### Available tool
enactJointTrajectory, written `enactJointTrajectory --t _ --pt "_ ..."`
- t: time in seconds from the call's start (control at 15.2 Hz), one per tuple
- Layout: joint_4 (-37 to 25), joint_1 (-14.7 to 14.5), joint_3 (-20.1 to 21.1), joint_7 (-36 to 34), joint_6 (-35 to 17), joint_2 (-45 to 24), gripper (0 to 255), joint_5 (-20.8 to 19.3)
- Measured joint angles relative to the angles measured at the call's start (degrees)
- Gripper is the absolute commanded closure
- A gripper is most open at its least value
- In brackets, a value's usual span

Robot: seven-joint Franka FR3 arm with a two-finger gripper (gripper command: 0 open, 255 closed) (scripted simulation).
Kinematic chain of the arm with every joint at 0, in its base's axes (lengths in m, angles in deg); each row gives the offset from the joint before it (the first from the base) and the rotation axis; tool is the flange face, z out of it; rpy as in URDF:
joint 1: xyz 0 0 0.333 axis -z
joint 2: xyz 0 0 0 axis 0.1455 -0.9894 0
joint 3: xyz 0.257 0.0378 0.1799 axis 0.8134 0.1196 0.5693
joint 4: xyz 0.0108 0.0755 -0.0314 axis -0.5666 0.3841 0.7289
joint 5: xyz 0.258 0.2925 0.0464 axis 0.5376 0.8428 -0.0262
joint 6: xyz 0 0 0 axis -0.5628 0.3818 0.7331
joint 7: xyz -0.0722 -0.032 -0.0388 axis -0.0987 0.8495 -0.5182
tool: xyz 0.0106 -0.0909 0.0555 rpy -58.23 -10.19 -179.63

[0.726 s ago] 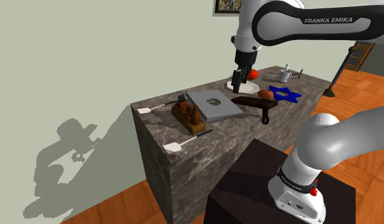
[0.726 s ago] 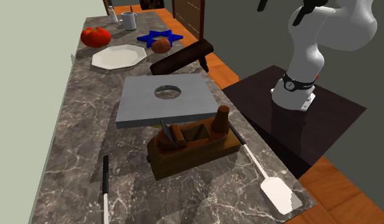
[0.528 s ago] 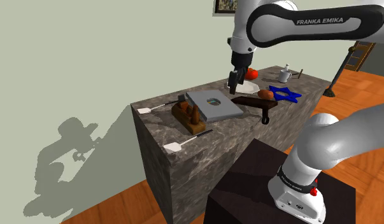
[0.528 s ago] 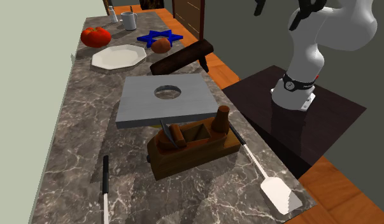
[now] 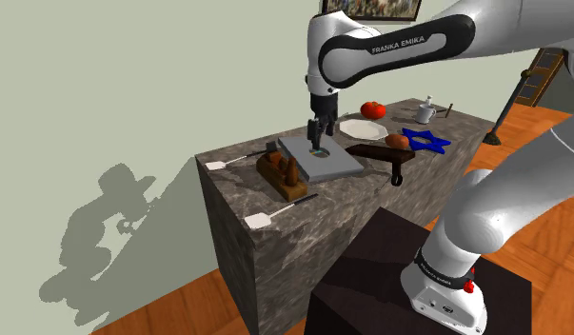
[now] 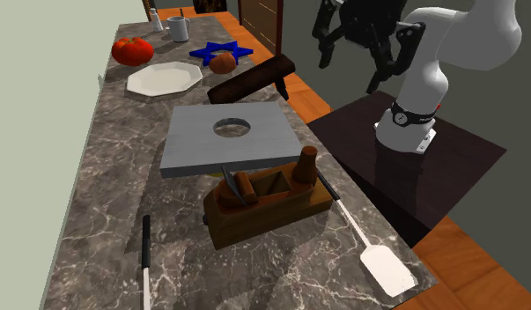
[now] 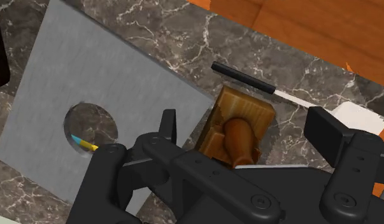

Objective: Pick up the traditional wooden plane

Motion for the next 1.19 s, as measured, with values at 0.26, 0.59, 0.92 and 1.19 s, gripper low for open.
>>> enactJointTrajectory --t 0.26,0.59,0.92,1.19 --pt "-5.5 -0.2 0.9 -1.2 -2.4 -9.7 0 -0.1" --pt "-13.0 -0.6 1.6 -2.4 -4.9 -21.9 0 -0.6" --pt "-13.6 -0.7 1.8 -3.0 -7.1 -25.2 0 -0.9" --pt "-12.1 -0.8 1.8 -3.5 -9.9 -26.6 0 -1.2"
